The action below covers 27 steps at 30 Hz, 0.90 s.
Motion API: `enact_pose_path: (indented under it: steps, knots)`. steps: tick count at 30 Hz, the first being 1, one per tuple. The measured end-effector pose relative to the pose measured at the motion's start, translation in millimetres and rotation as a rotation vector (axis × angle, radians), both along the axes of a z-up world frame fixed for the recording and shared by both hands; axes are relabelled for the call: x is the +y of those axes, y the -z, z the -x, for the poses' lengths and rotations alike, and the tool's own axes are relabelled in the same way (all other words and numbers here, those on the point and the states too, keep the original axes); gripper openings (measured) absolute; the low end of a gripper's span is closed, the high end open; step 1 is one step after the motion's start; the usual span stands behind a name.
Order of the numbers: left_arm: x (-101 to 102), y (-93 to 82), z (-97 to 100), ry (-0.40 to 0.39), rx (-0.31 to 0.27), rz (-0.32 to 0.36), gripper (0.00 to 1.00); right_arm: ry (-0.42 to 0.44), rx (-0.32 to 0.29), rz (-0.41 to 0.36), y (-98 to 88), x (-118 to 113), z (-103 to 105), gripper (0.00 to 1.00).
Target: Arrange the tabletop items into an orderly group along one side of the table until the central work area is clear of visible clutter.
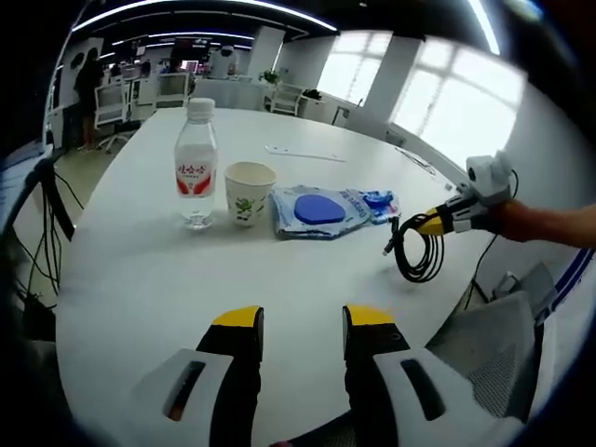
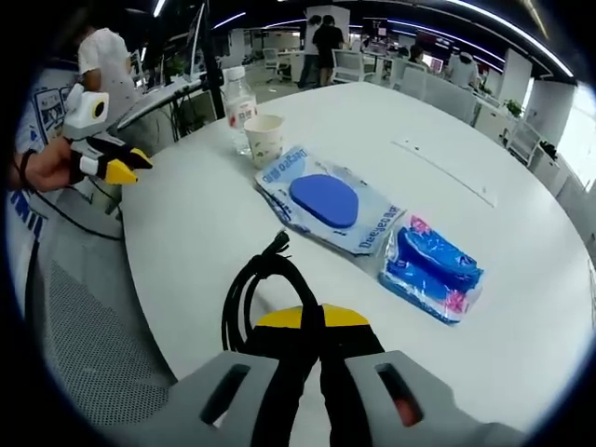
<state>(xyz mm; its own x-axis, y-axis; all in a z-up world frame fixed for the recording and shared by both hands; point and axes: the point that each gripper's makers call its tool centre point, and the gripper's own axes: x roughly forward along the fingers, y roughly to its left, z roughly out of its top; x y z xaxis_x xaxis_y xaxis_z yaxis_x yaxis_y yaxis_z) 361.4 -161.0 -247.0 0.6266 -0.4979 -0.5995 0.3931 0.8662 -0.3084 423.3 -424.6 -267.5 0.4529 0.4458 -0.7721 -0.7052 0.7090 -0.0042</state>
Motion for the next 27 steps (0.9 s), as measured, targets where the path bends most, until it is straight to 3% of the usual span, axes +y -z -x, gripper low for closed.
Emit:
enact_pose_path:
  steps: [27]
  knots:
    - [7.6,-2.5,2.9,-0.033,-0.005,-0.010,0.33,-0.013,-0.010,0.006,-4.2,-2.2,-18.2,0.01]
